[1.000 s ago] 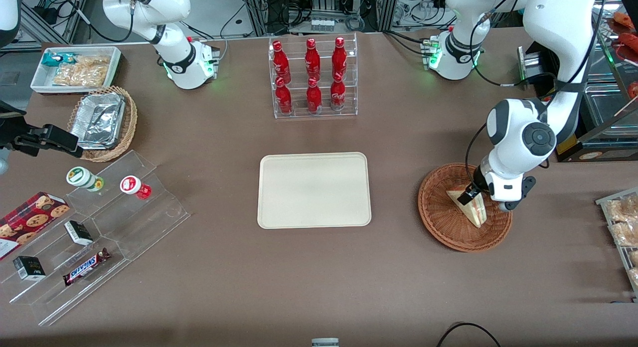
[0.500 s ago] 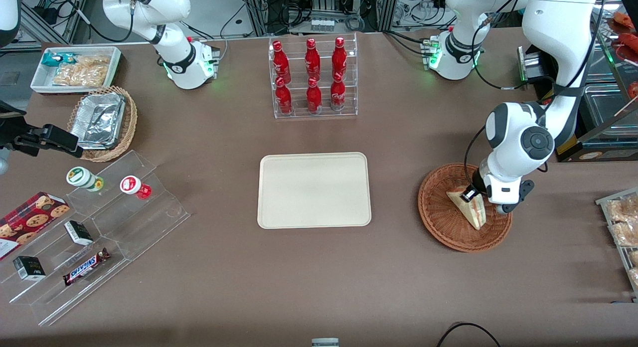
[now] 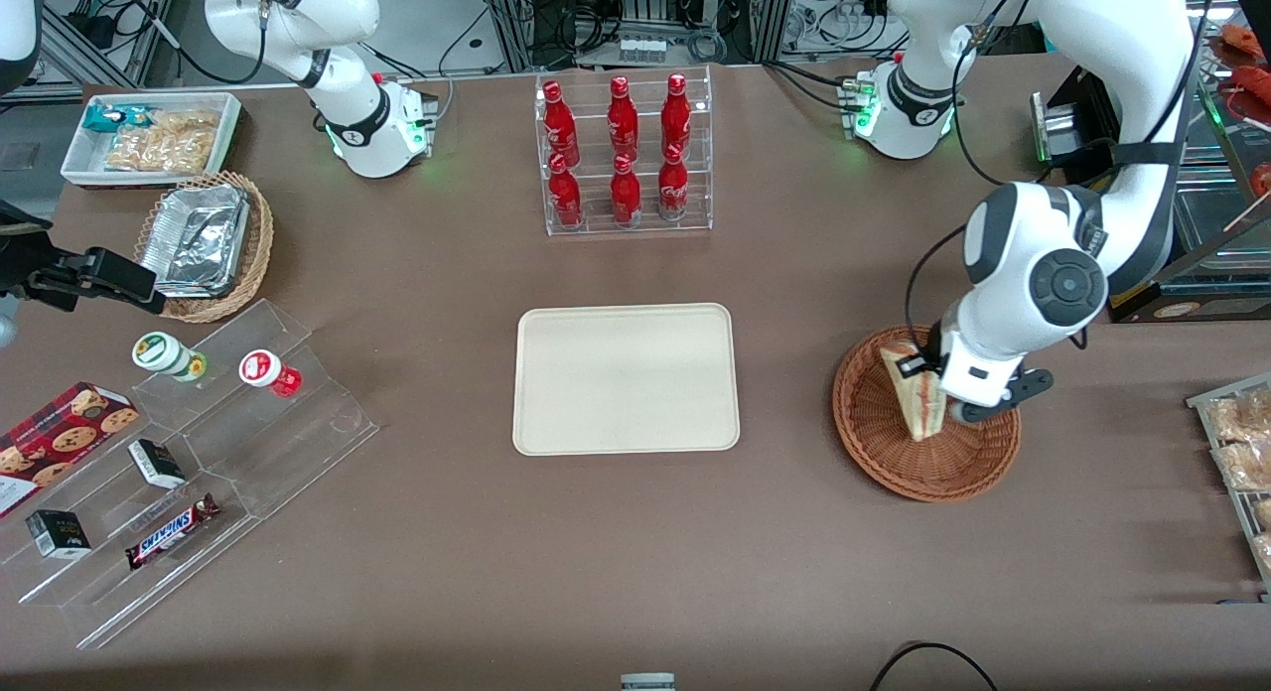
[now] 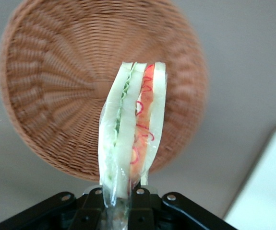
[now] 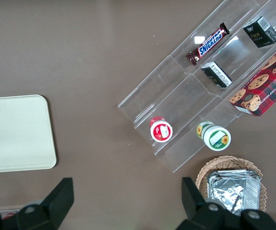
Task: Place sandwich from basket to tray
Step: 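Carry the sandwich with the left gripper over the cream tray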
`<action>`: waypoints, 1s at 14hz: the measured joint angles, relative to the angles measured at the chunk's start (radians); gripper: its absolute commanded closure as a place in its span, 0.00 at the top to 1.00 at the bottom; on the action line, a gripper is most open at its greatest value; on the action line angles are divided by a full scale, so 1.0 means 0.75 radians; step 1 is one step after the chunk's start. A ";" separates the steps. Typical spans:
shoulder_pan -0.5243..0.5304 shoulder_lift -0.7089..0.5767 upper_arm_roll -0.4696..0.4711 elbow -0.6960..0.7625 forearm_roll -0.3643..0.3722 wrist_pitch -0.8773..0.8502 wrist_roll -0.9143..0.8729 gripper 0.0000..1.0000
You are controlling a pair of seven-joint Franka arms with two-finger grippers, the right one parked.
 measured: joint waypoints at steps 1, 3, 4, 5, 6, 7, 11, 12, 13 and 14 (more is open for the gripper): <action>-0.055 0.014 -0.002 0.043 0.000 -0.023 0.011 0.08; -0.161 0.074 -0.004 0.129 0.000 -0.052 0.000 0.07; -0.209 0.116 -0.005 0.173 0.000 -0.055 -0.031 0.07; -0.259 0.160 -0.006 0.215 0.000 -0.055 -0.069 0.07; -0.307 0.202 -0.008 0.252 -0.001 -0.055 -0.104 0.06; -0.356 0.240 -0.008 0.290 -0.001 -0.055 -0.142 0.06; -0.511 0.364 -0.010 0.434 -0.002 -0.054 -0.267 0.06; -0.547 0.391 -0.010 0.462 -0.002 -0.054 -0.294 0.06; -0.585 0.419 -0.010 0.491 -0.002 -0.054 -0.325 0.06; -0.621 0.449 -0.010 0.526 -0.002 -0.054 -0.357 0.06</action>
